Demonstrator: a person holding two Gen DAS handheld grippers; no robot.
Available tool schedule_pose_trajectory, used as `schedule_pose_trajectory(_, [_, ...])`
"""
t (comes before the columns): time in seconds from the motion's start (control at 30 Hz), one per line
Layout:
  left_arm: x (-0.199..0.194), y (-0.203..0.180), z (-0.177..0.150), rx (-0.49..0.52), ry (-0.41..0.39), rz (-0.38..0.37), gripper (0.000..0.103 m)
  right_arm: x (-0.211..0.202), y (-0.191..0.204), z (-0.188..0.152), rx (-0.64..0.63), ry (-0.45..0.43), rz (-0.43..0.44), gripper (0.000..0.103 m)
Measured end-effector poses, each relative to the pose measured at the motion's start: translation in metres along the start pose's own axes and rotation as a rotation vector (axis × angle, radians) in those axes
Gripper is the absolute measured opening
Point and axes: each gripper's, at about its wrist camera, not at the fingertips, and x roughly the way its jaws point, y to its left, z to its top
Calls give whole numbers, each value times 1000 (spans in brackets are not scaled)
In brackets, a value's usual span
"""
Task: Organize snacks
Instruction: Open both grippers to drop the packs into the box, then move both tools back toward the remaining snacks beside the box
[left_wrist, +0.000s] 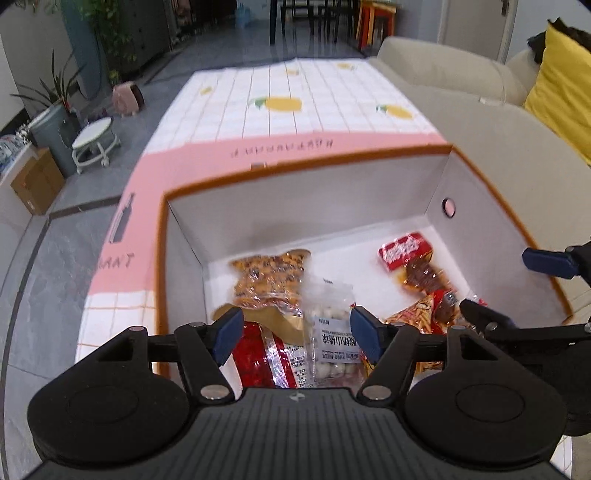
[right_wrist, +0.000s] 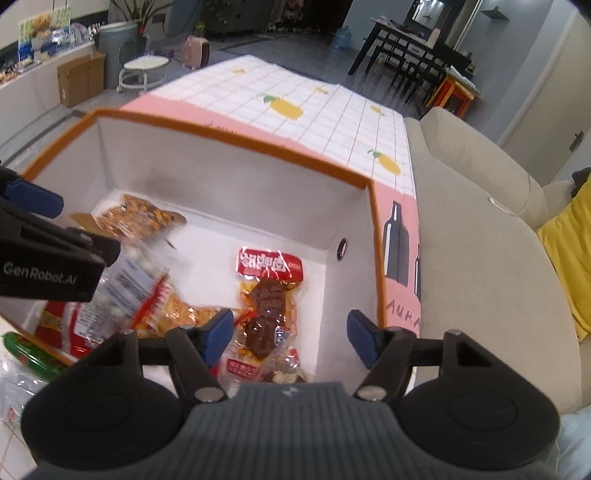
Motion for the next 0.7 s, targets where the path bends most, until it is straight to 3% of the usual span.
schedule_pose_trajectory(0.43, [-73, 5, -31, 15, -158, -9, 77, -70, -4, -20, 90, -138, 66, 69])
schedule_pose_trajectory(0.7, [-101, 10, -64, -50, -181, -35, 77, -112, 4, -53, 148, -206, 77, 70])
